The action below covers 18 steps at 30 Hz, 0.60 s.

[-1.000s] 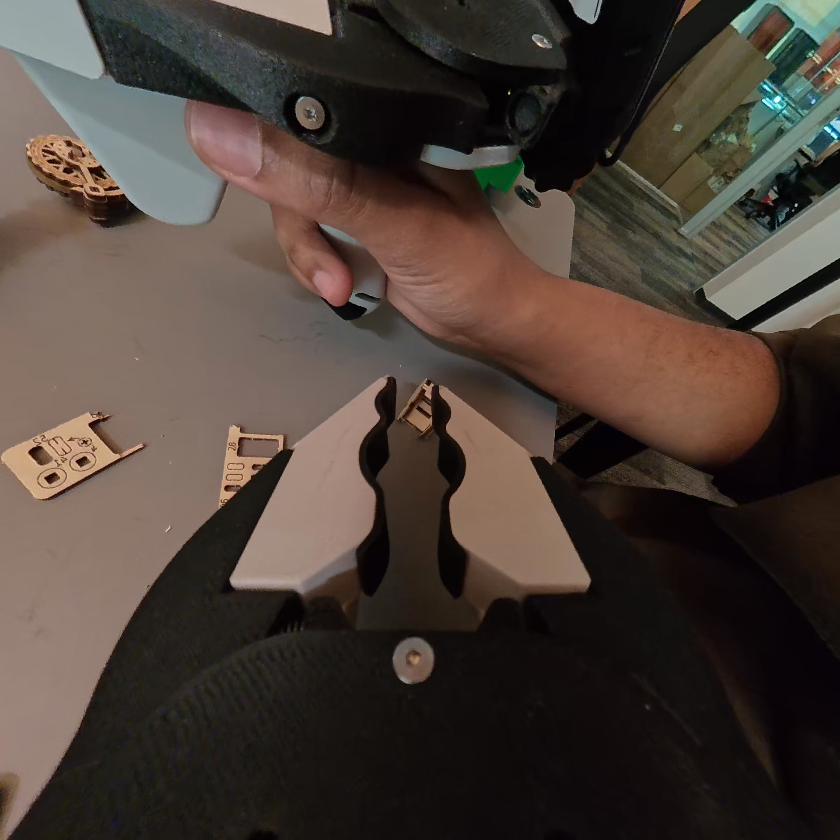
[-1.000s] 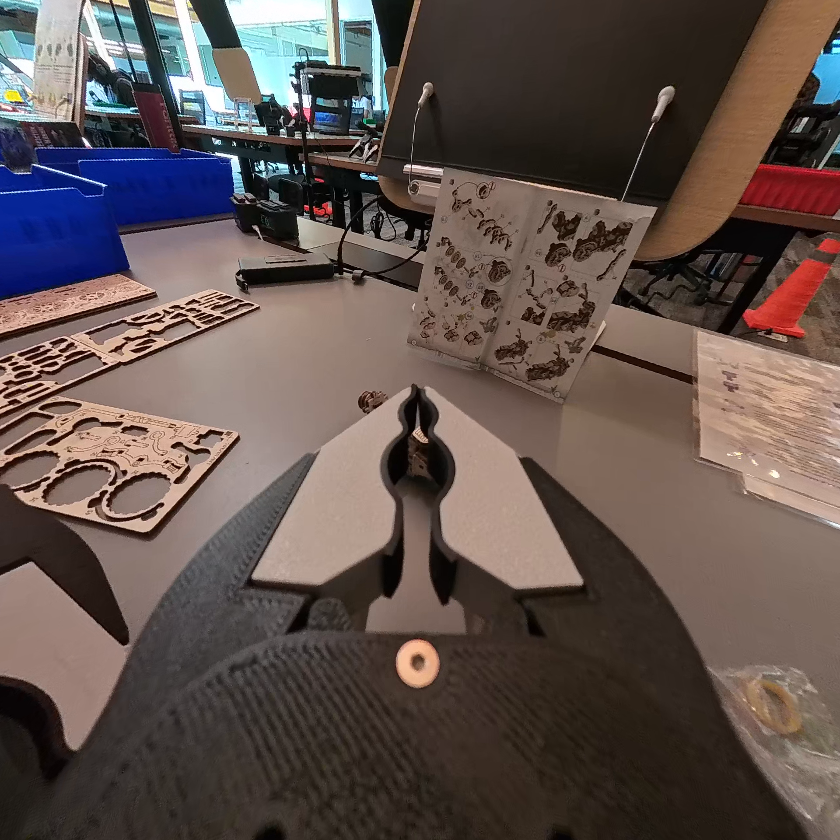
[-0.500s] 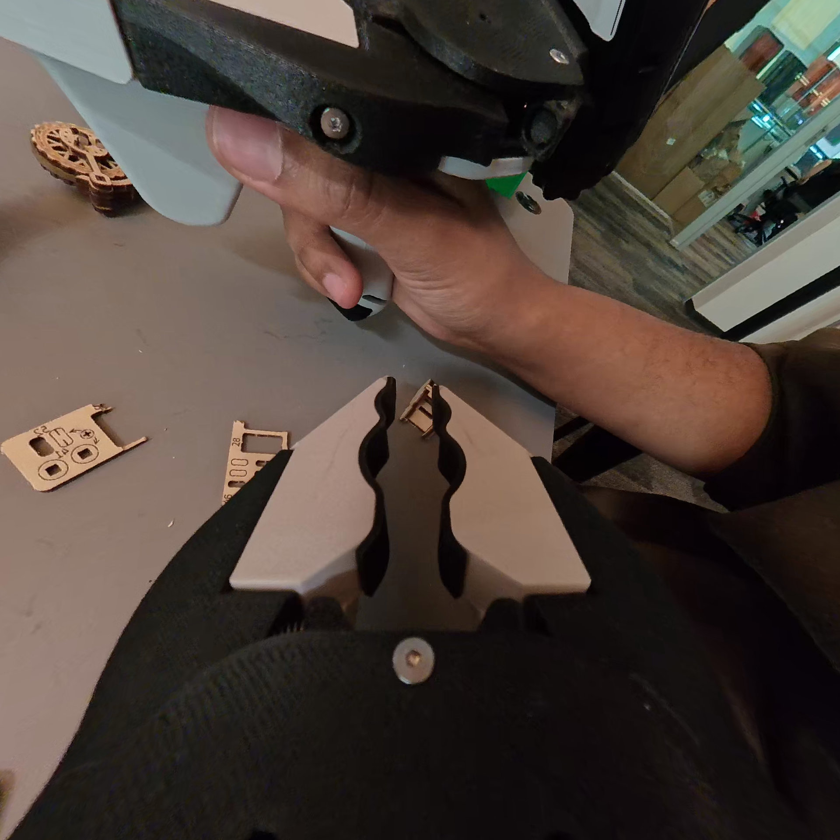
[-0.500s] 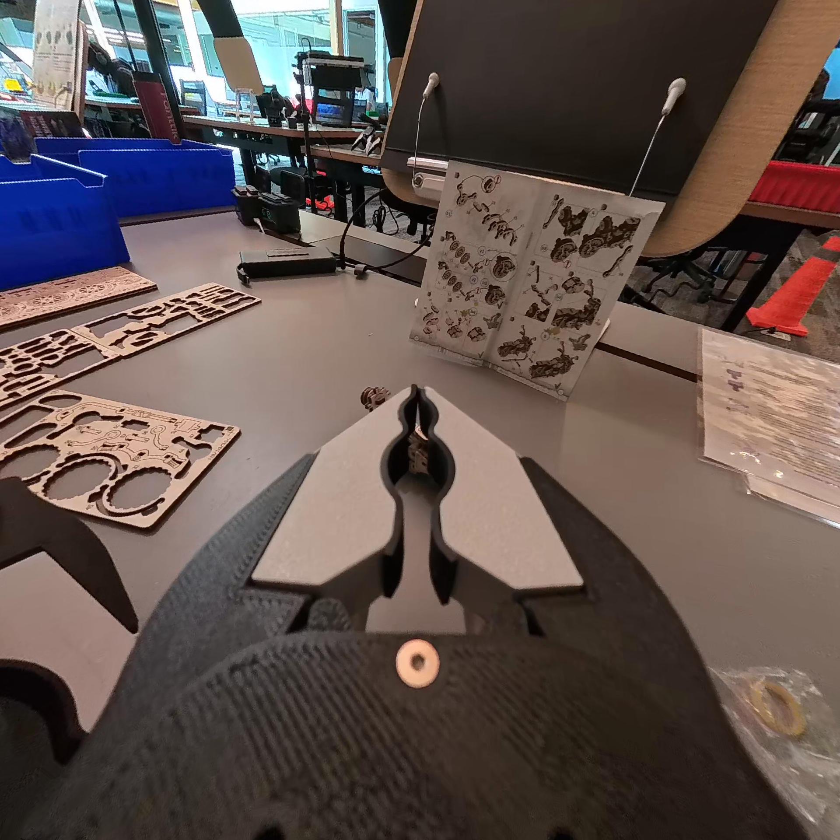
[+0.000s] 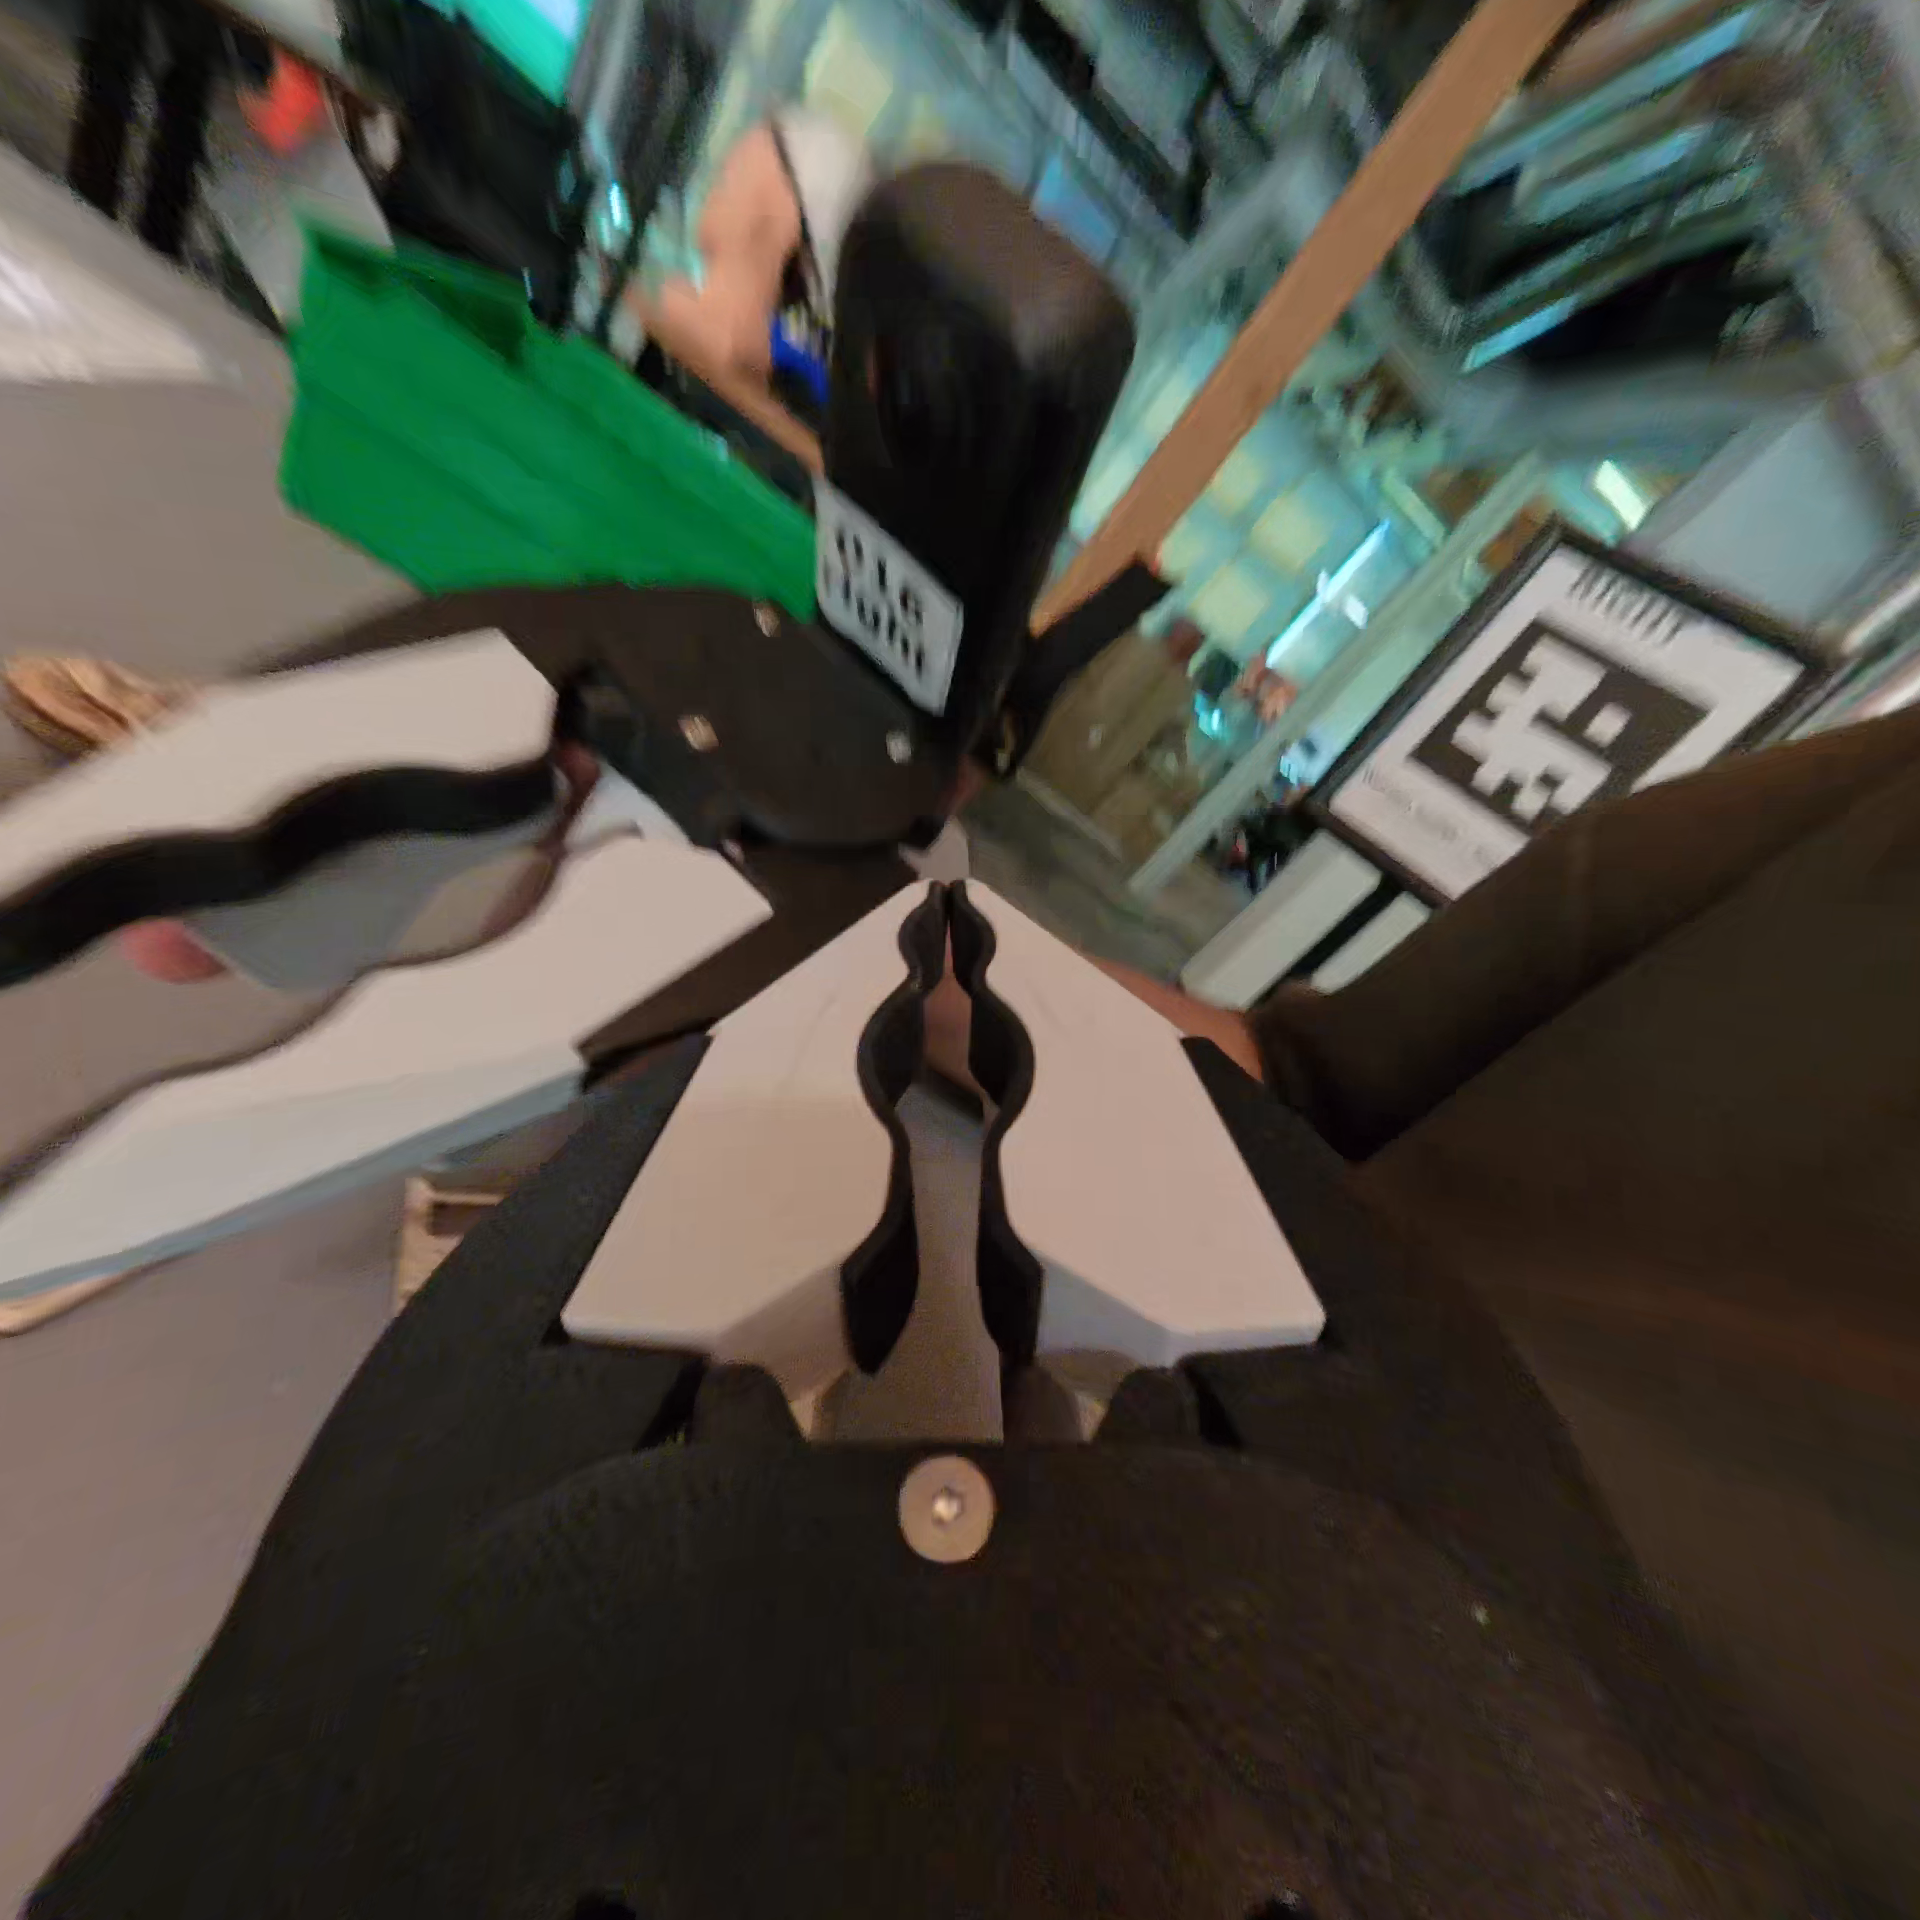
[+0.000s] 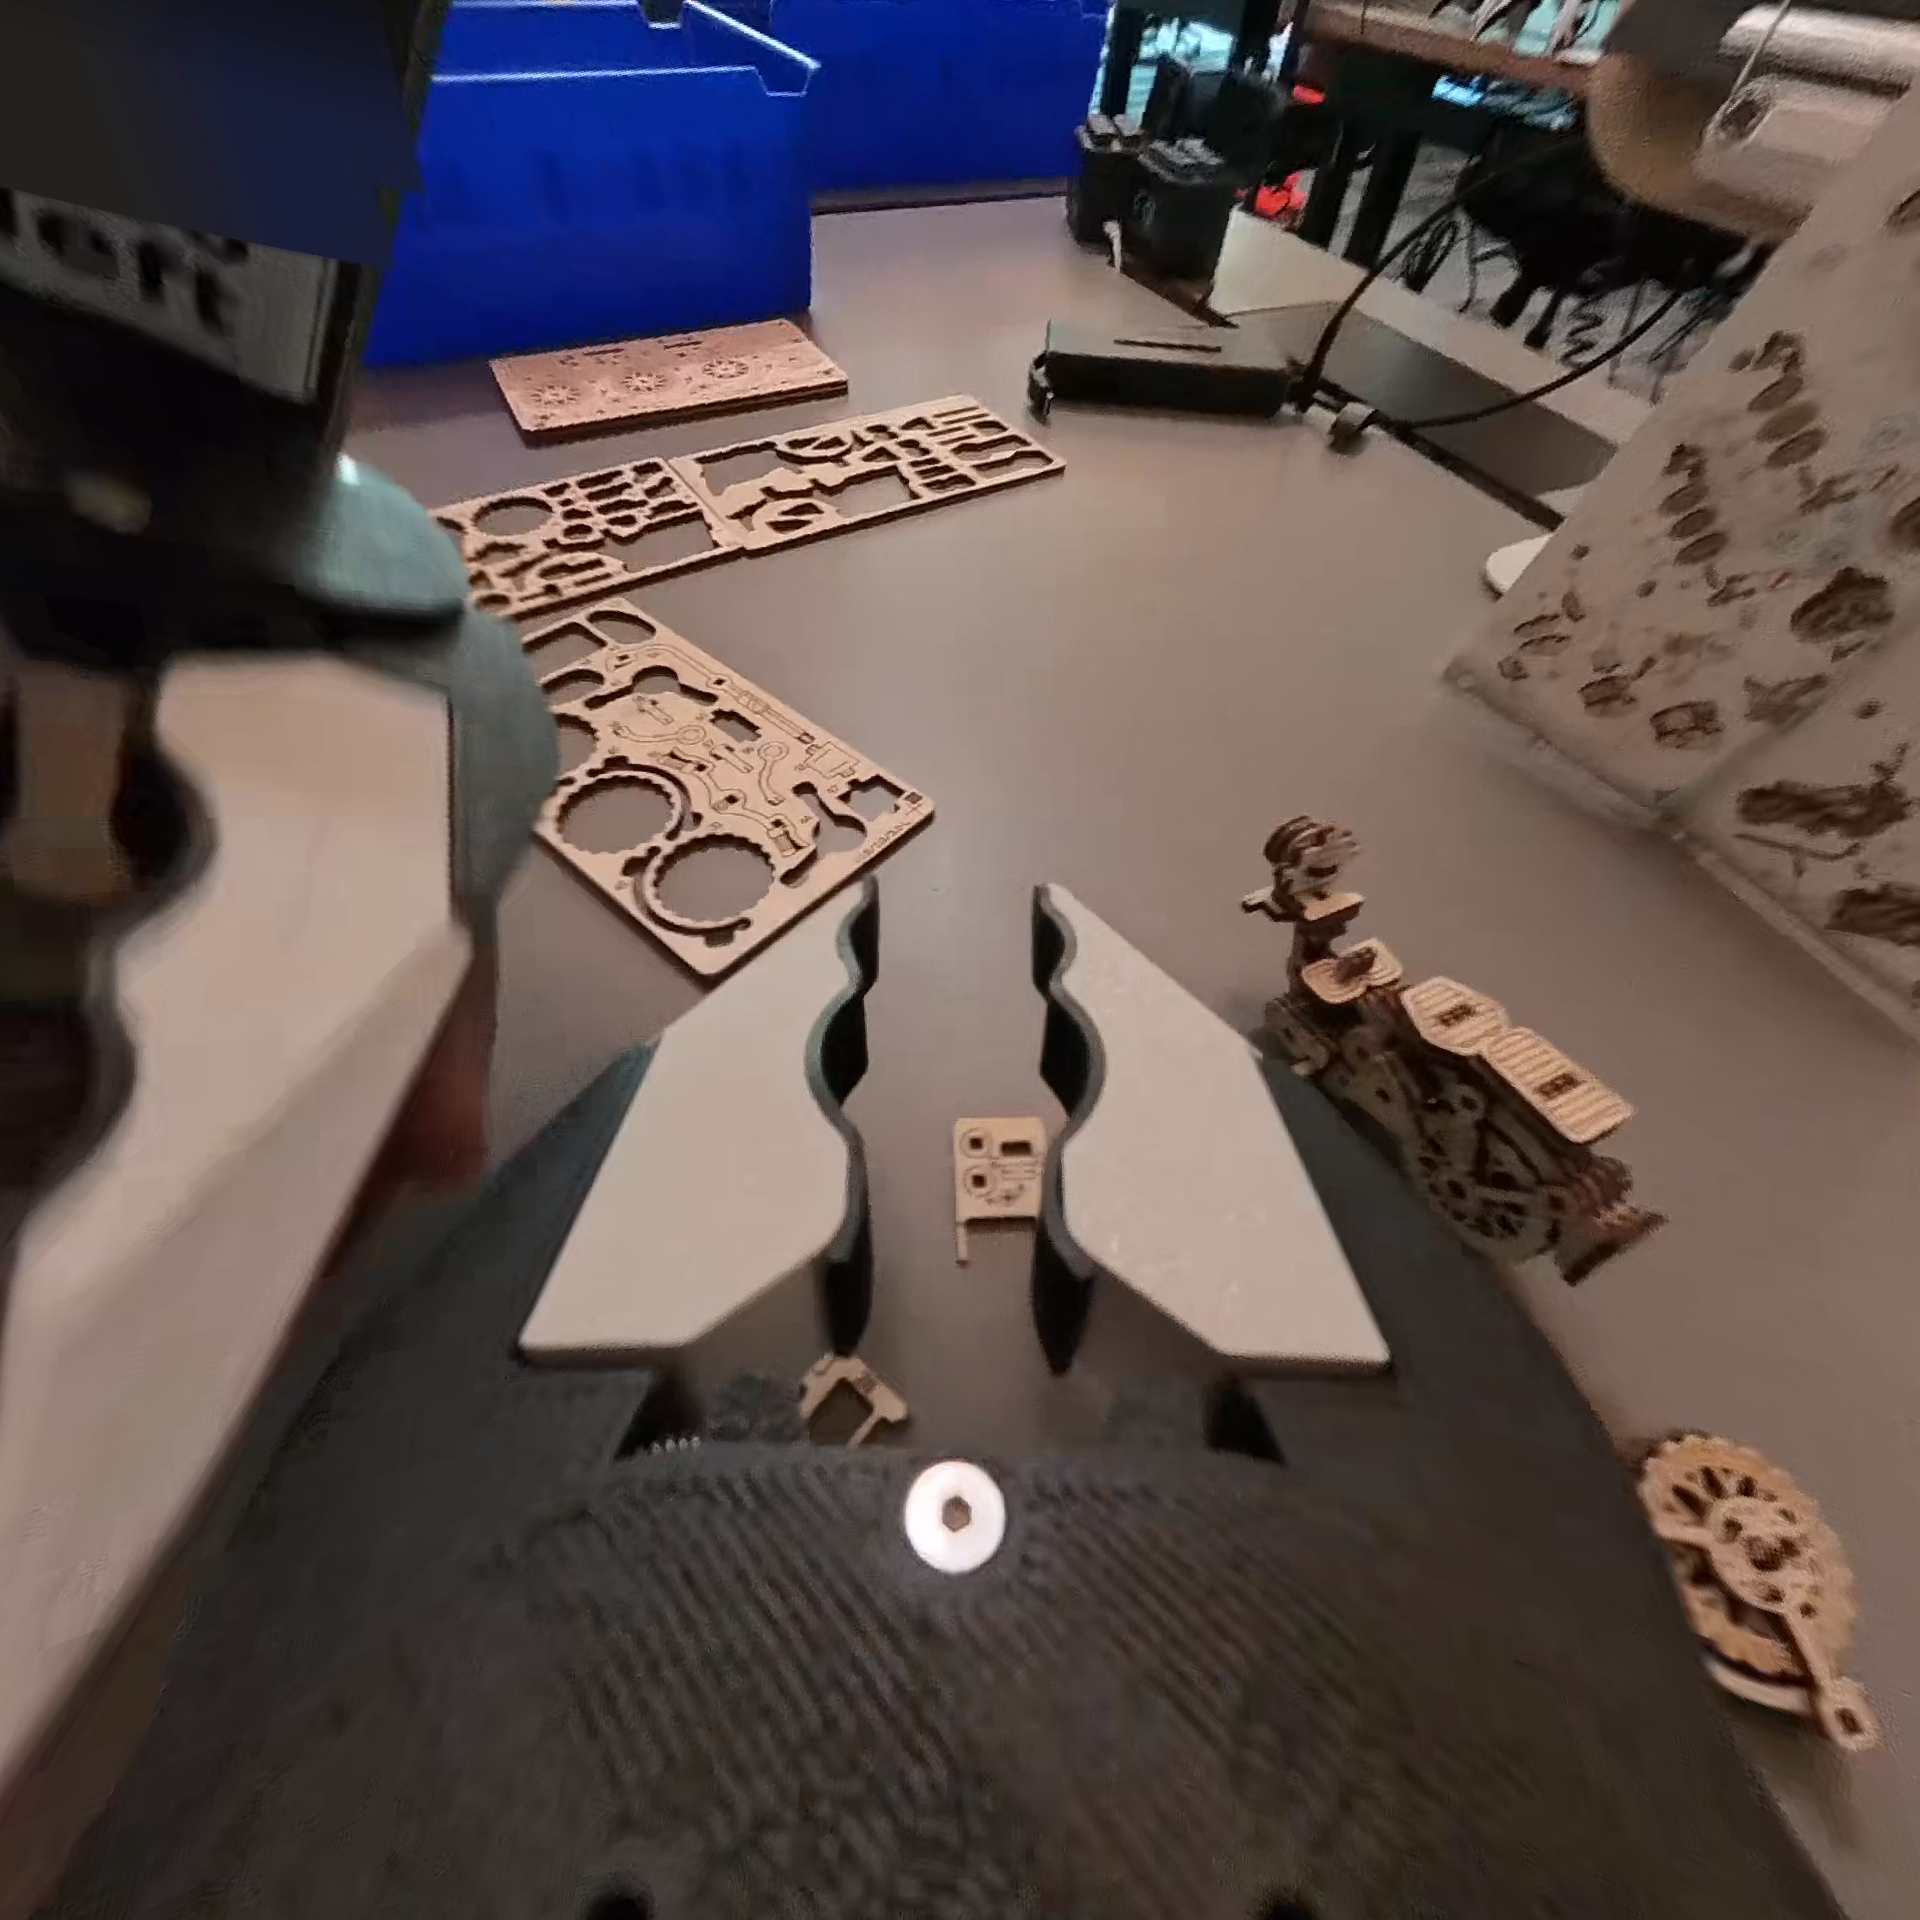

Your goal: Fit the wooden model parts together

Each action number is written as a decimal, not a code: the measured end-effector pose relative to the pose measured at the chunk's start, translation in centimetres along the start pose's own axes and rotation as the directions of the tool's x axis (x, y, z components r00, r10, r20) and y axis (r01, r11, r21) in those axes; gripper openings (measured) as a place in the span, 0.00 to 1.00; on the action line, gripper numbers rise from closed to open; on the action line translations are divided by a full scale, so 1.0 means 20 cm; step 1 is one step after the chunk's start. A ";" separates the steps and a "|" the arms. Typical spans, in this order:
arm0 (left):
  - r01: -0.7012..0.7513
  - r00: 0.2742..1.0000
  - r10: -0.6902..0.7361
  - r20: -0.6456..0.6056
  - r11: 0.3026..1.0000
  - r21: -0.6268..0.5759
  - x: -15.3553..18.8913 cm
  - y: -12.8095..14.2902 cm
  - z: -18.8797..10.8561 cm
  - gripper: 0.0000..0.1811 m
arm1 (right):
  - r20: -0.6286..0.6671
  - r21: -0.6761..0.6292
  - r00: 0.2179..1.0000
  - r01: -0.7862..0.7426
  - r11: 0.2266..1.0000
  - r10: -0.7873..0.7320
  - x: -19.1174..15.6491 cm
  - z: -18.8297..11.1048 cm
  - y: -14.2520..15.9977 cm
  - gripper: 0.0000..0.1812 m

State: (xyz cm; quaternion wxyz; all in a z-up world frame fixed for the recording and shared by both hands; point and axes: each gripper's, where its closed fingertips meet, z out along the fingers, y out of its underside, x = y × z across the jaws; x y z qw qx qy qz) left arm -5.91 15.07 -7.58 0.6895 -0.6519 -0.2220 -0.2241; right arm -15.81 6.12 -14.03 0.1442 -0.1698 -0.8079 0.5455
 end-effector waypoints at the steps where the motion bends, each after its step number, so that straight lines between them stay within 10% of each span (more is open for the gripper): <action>1: -0.015 1.000 0.015 0.008 0.997 0.069 -0.01 -0.08 -0.06 0.00 | -0.007 -0.009 1.000 0.012 1.000 -0.012 0.01 0.00 0.00 0.16; 5: -0.046 0.997 0.025 0.069 0.948 0.315 -0.11 -0.44 -0.43 0.00 | 0.047 -0.101 0.998 0.045 0.994 -0.040 0.02 0.05 0.00 0.21; 11: -0.224 0.828 -0.036 0.560 0.893 0.390 -0.60 -0.60 -1.10 0.00 | 0.278 -0.227 0.951 0.204 0.952 -0.137 -0.21 0.28 -0.01 0.41; 18: -0.192 0.814 -0.035 0.580 0.926 0.325 -0.67 -0.54 -1.08 0.00 | 0.389 -0.346 0.903 0.325 0.880 -0.181 -0.30 0.47 0.10 0.60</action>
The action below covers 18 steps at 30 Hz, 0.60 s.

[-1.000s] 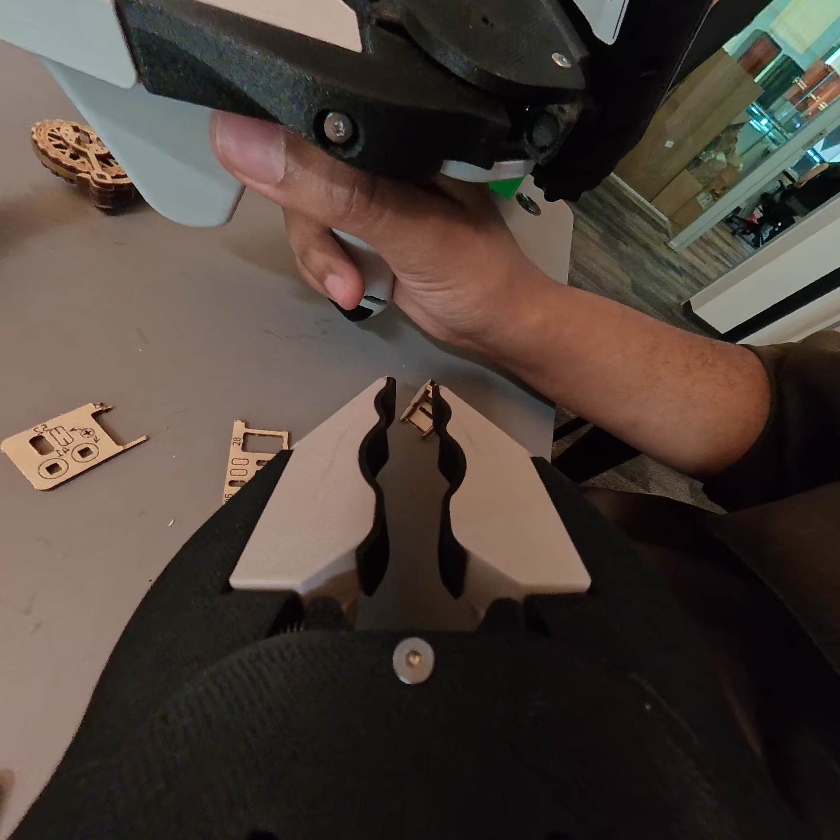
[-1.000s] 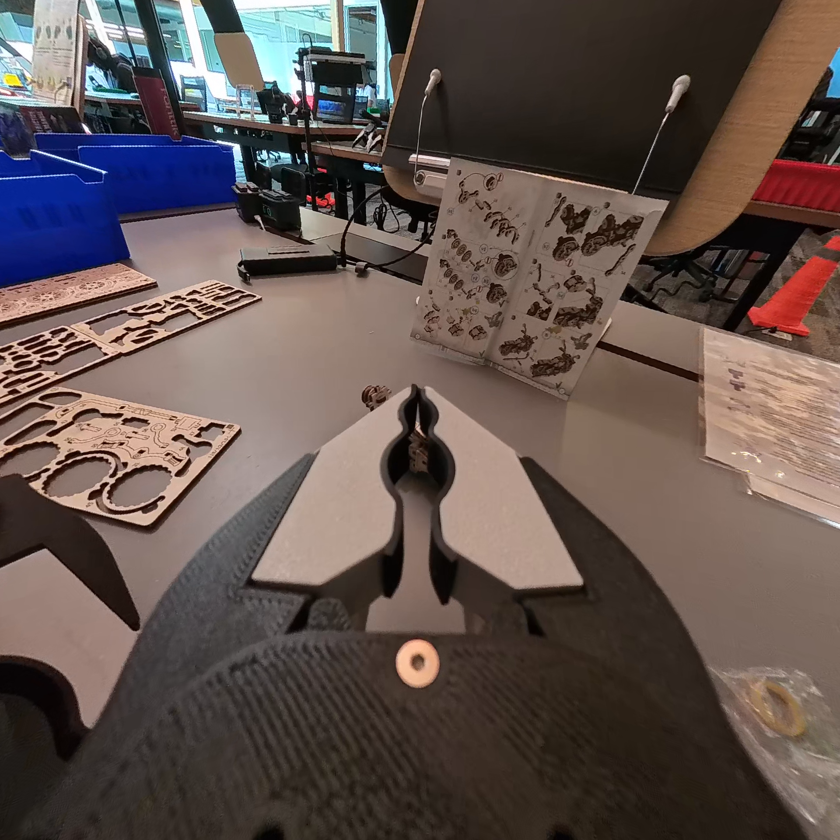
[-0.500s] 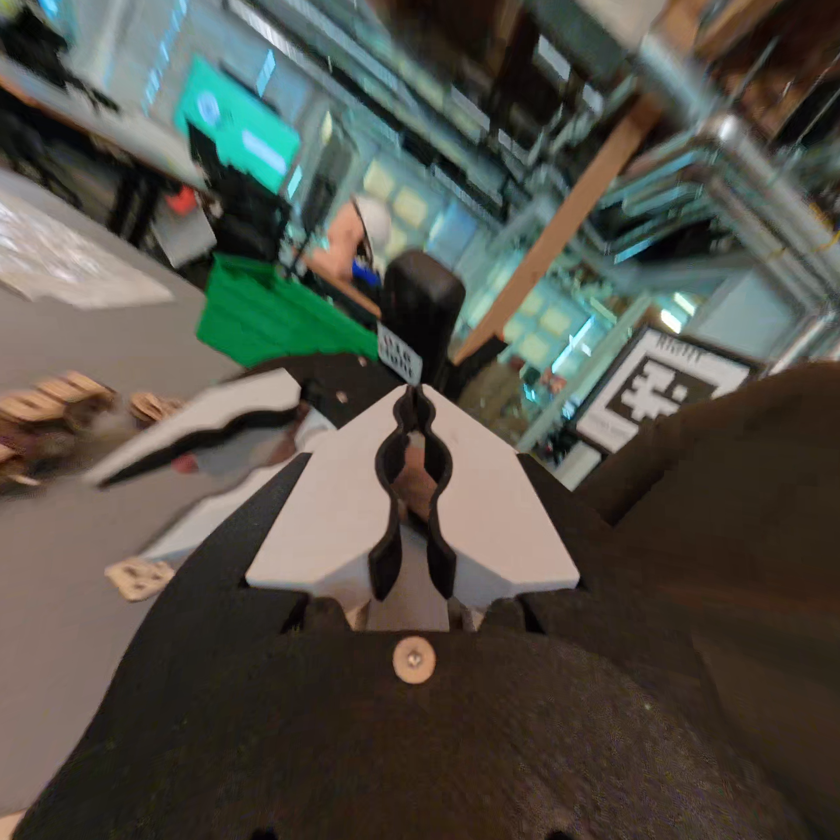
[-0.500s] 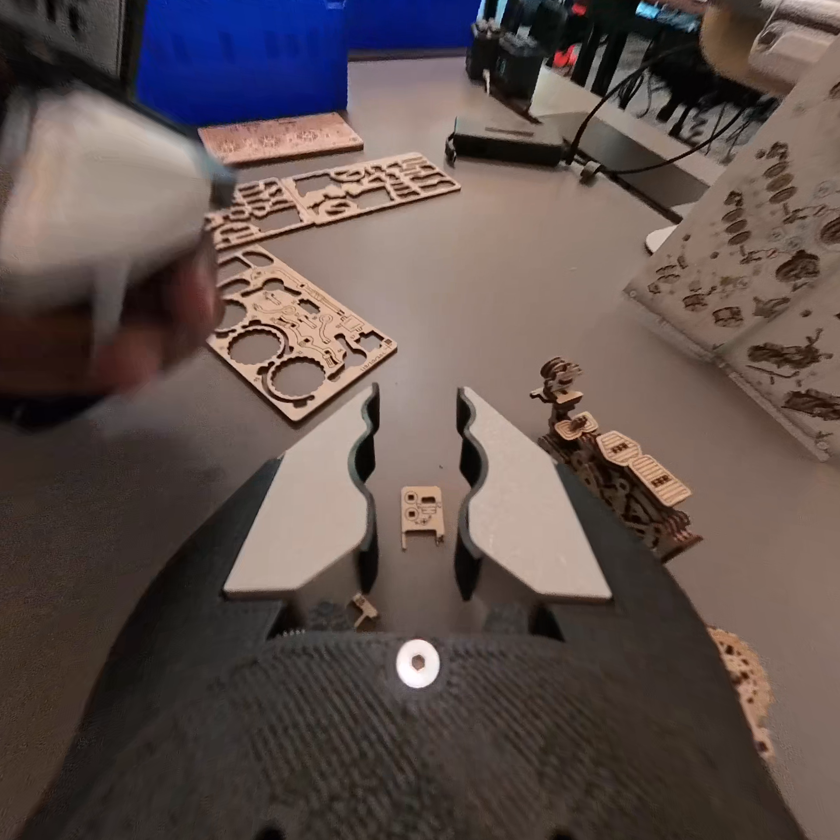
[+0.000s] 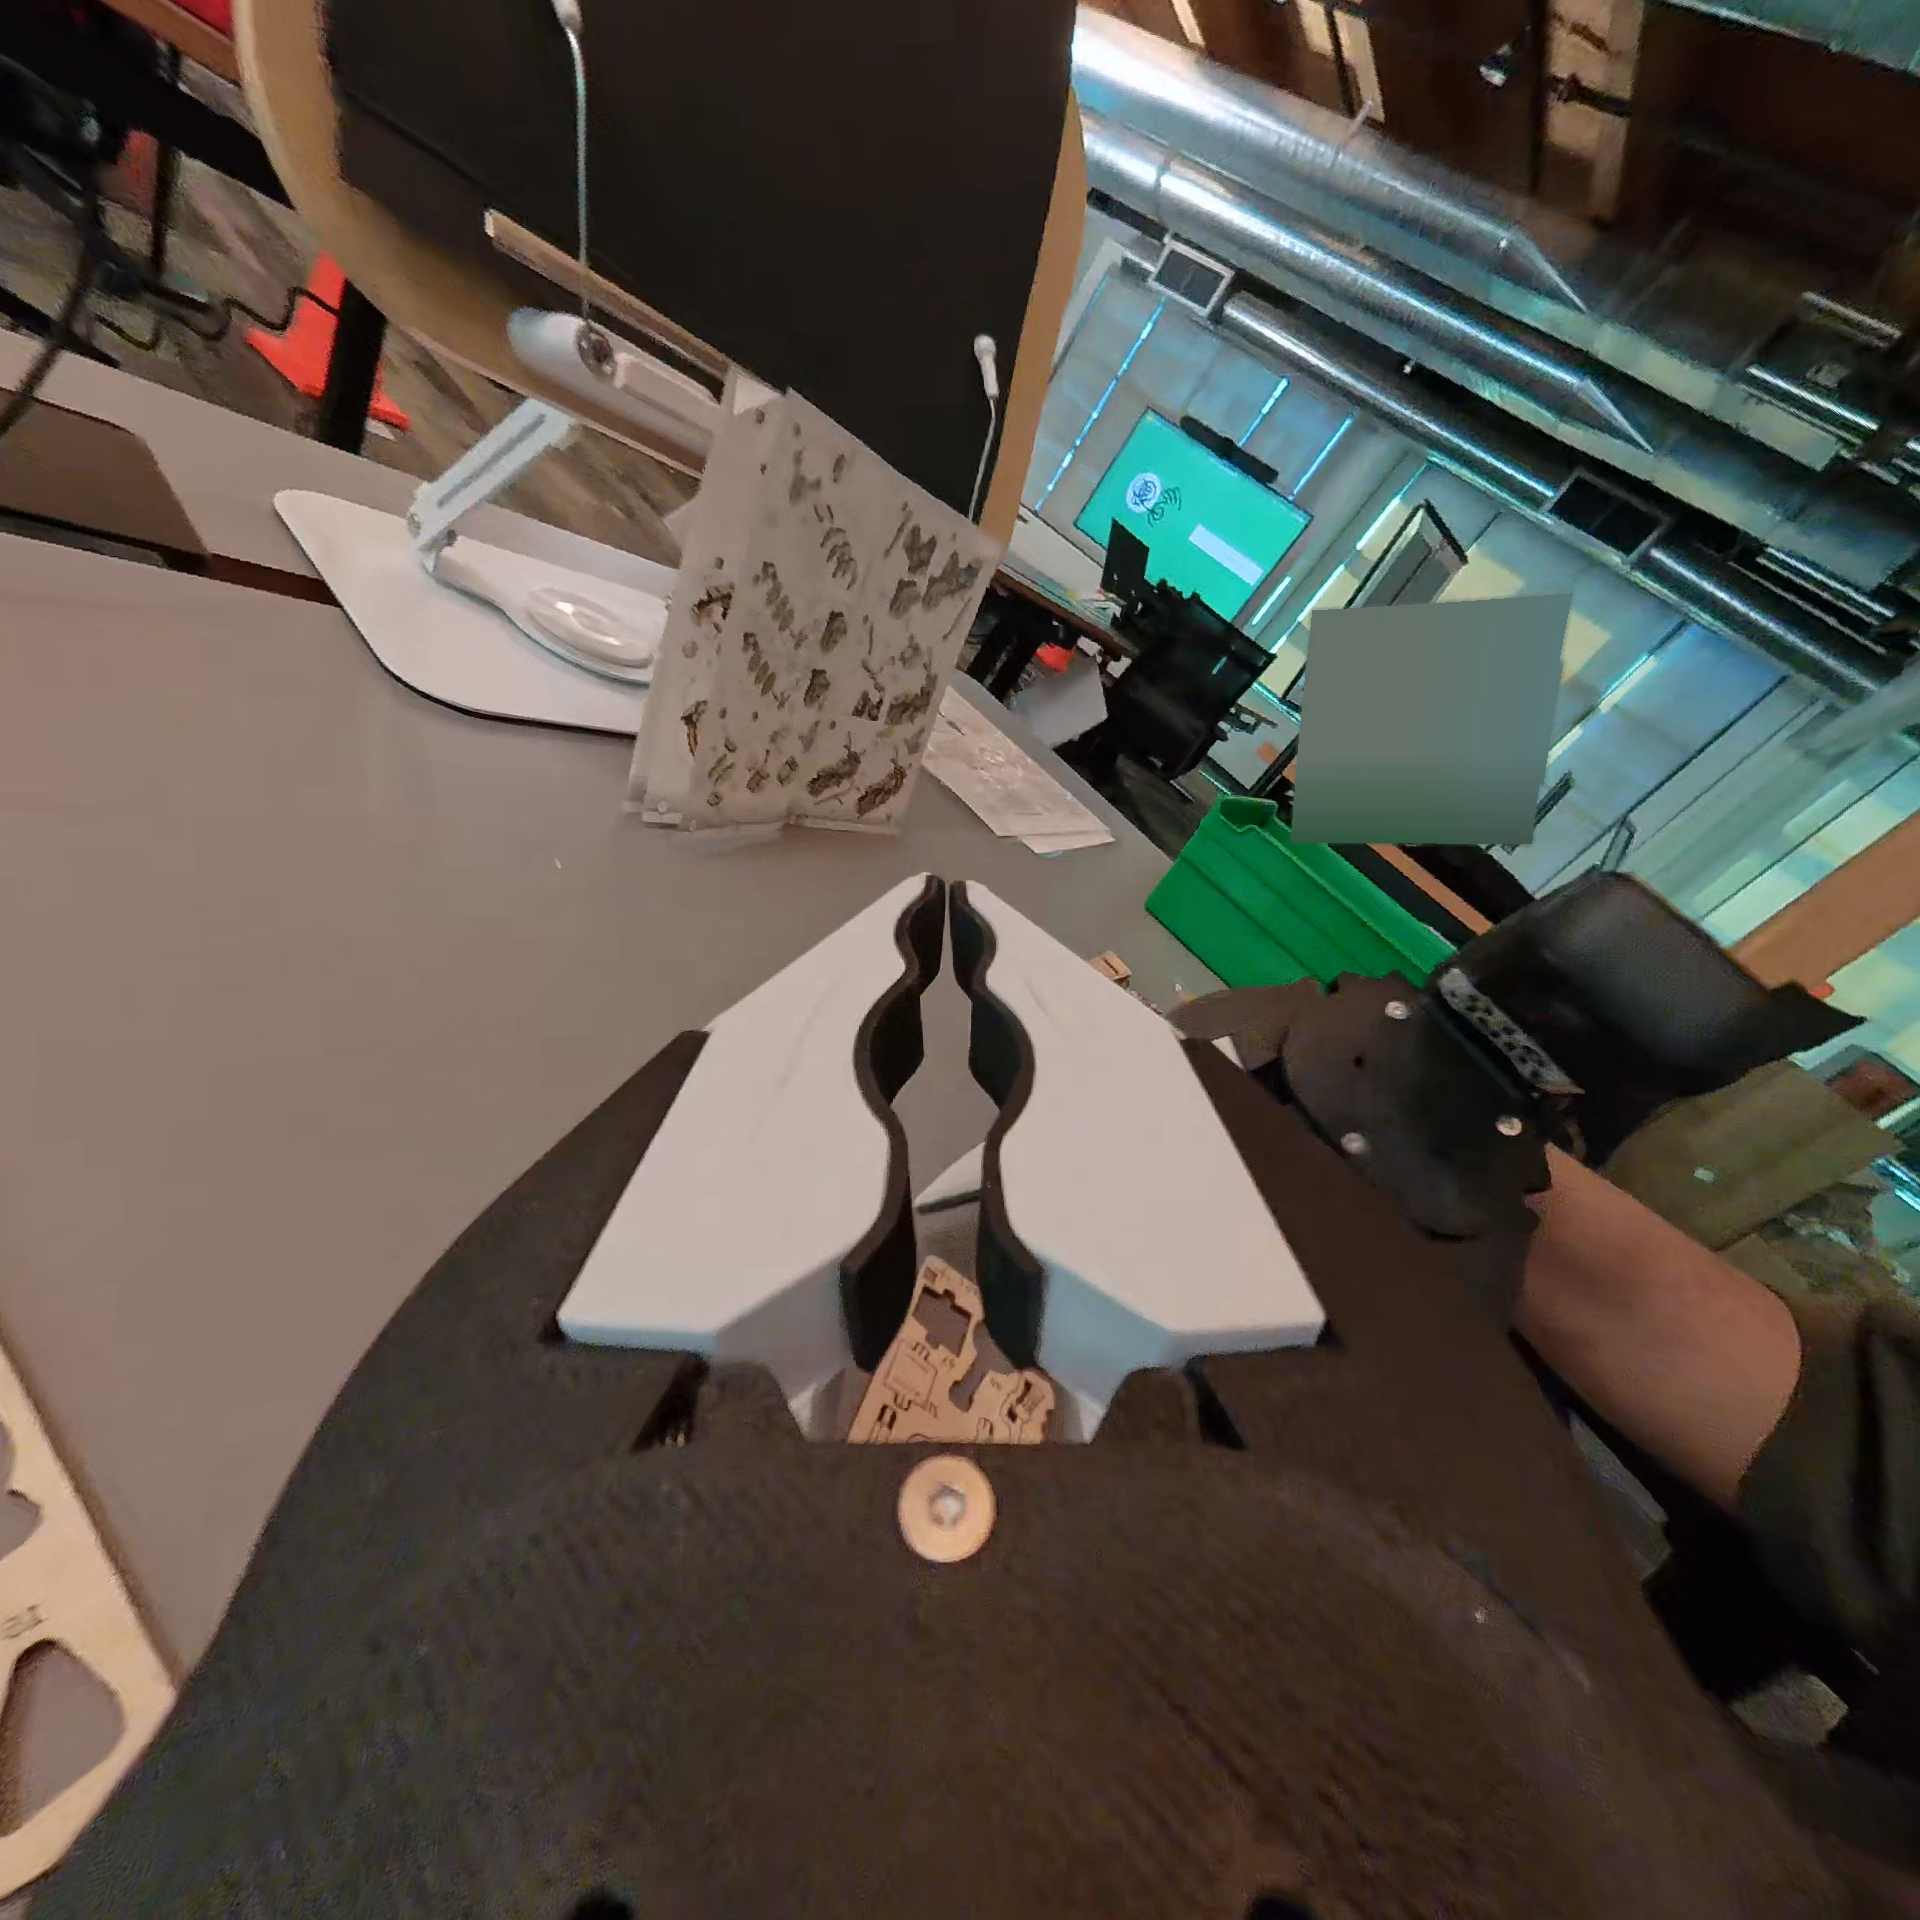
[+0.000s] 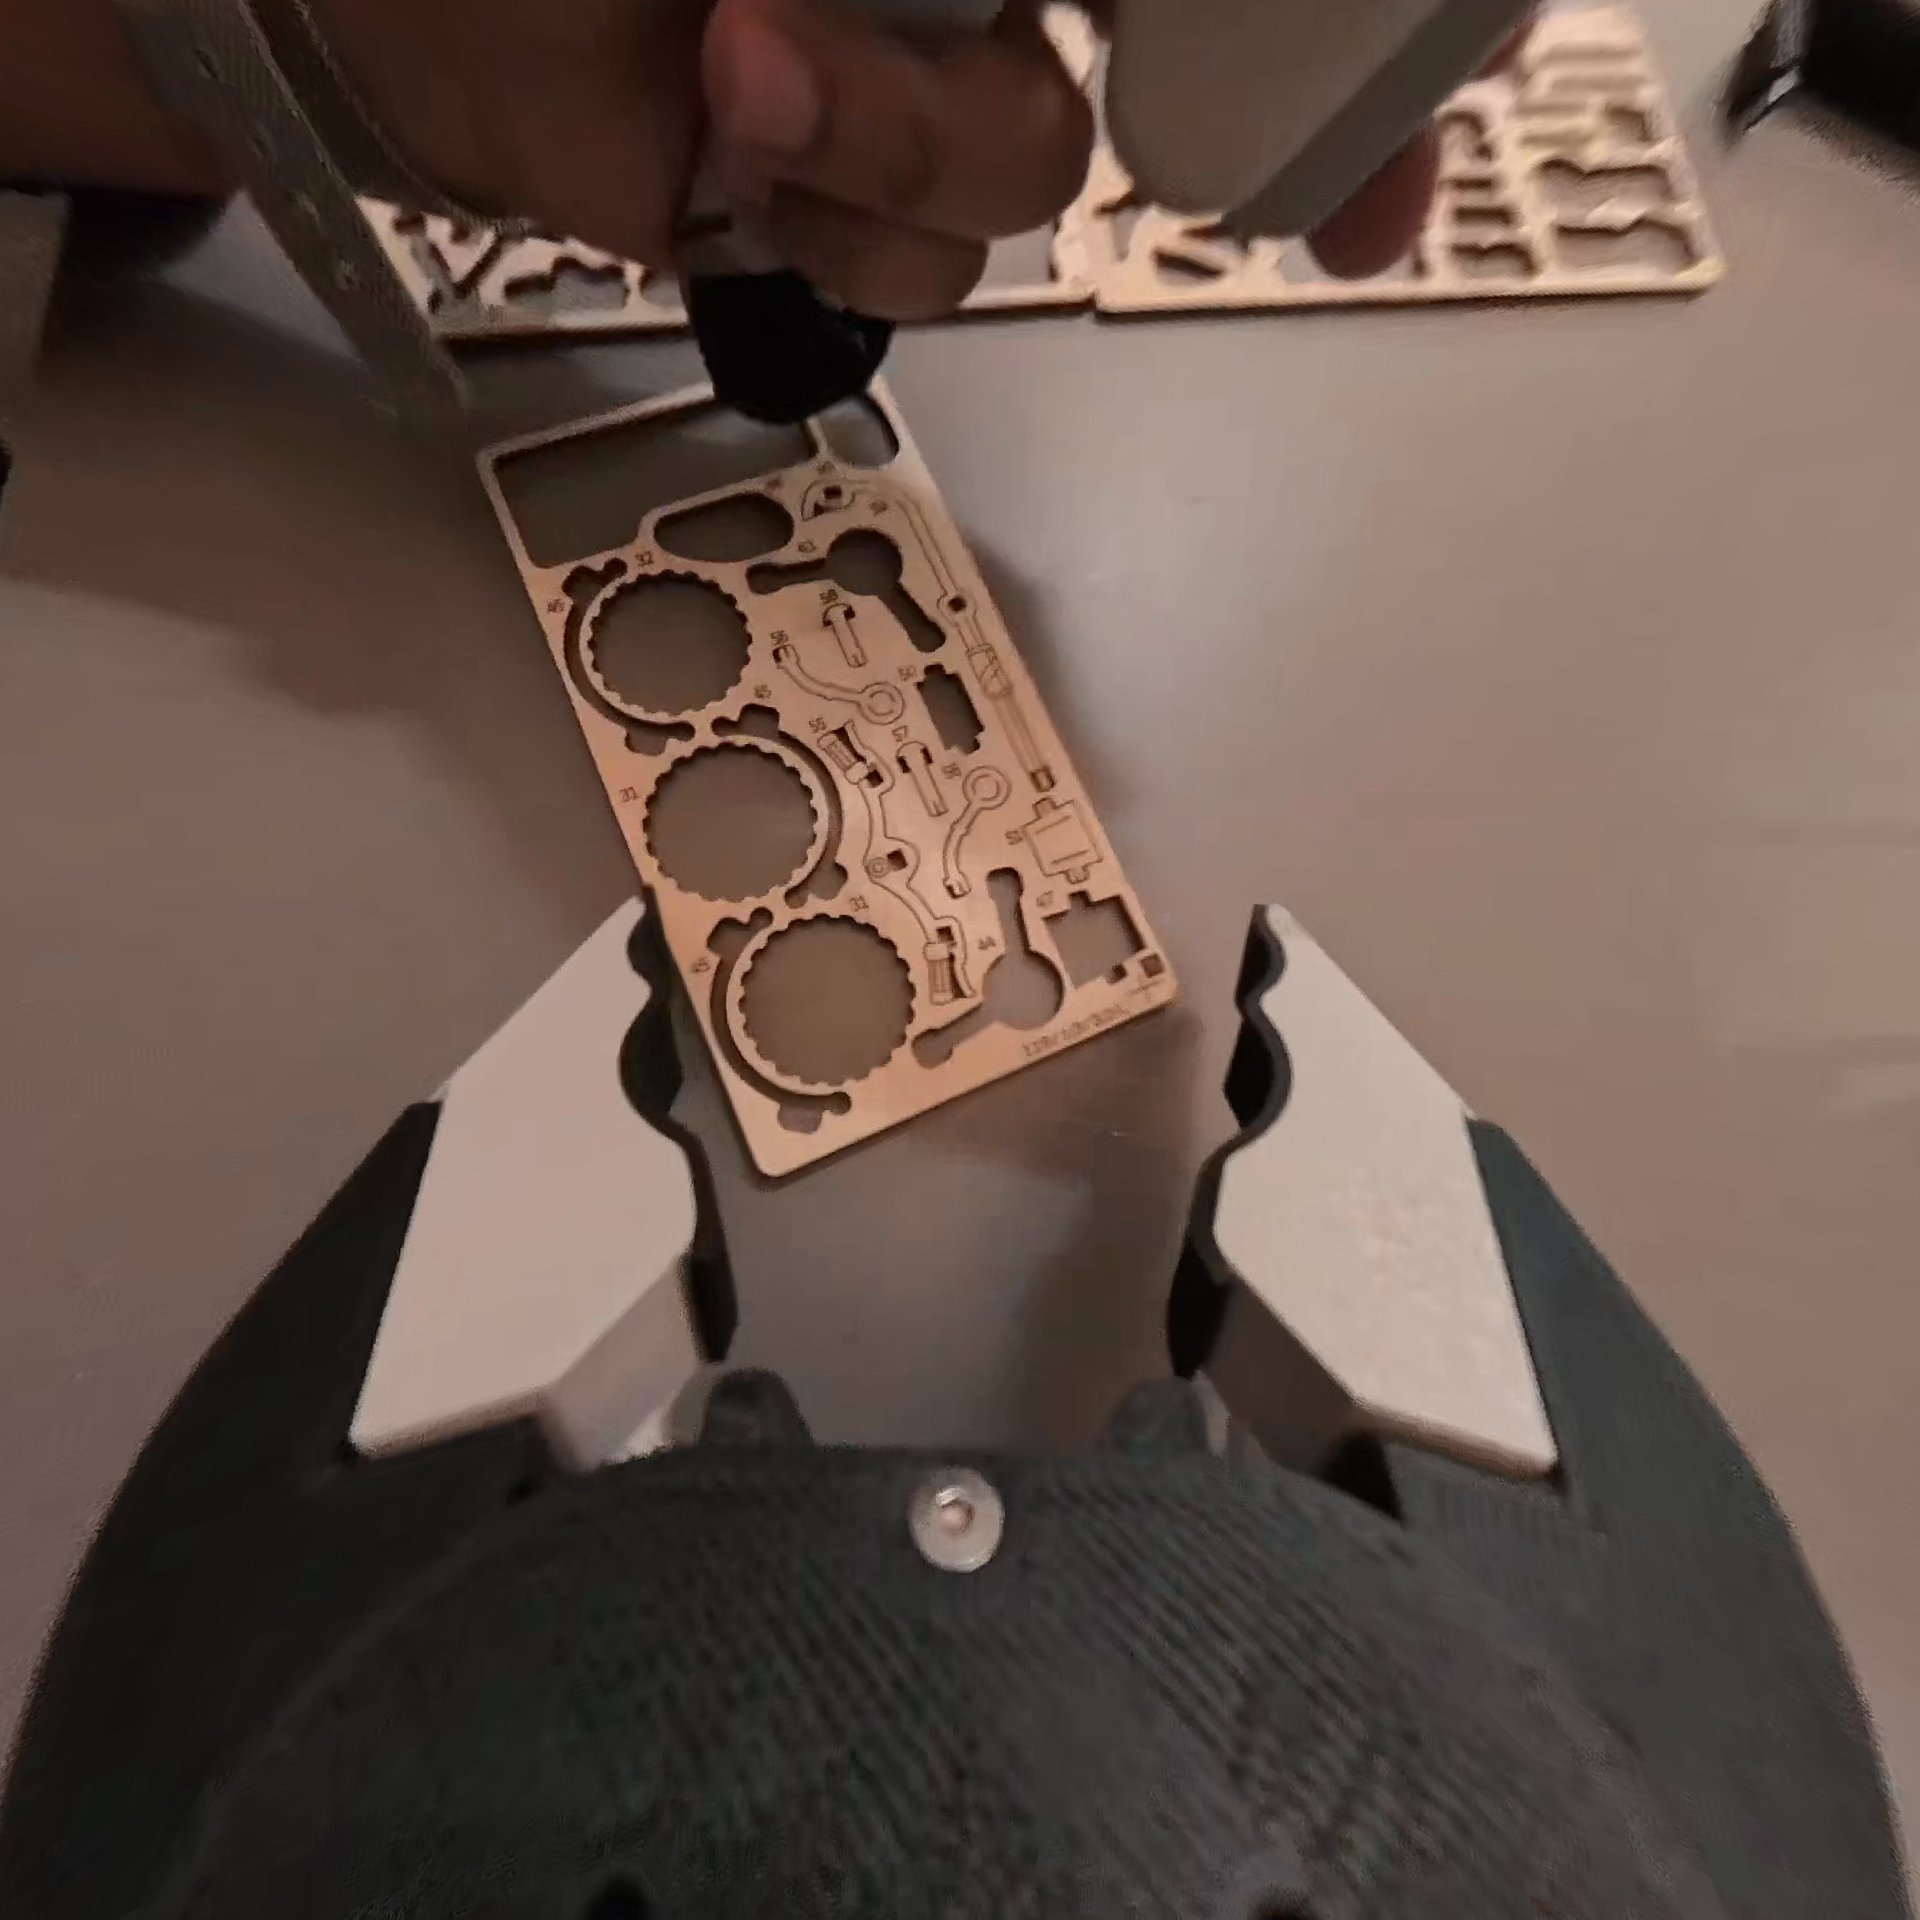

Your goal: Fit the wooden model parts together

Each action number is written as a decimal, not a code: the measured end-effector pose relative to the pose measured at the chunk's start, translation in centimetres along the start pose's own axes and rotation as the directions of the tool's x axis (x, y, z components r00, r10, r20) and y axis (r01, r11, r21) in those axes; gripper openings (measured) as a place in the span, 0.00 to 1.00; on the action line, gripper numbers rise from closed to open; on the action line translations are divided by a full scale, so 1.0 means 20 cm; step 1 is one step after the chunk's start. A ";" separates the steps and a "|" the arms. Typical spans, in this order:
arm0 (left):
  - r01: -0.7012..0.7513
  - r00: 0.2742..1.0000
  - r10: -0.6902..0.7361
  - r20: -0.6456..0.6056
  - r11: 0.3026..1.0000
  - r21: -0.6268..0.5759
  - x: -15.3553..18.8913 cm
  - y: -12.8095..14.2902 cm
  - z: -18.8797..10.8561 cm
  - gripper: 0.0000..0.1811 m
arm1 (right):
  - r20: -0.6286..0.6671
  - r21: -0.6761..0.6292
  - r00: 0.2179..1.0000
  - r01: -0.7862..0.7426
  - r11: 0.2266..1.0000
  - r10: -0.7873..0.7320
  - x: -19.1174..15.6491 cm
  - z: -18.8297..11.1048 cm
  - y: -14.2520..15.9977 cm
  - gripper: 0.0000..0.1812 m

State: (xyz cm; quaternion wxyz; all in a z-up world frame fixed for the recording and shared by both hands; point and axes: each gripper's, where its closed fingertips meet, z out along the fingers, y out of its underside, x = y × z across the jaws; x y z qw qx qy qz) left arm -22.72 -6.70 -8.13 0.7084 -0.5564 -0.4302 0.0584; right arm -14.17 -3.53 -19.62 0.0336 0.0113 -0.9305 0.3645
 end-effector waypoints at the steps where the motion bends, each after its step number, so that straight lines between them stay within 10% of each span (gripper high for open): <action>1: 0.006 1.000 -0.006 -0.010 1.000 -0.006 0.01 0.01 0.01 0.00 | 0.019 -0.041 1.000 -0.006 0.999 0.006 -0.02 0.02 0.03 0.59; 18: -0.070 0.997 0.071 0.007 0.995 -0.069 0.05 0.09 0.06 0.00 | -0.189 -0.006 0.911 -0.375 0.927 0.367 -0.21 -0.18 0.20 0.51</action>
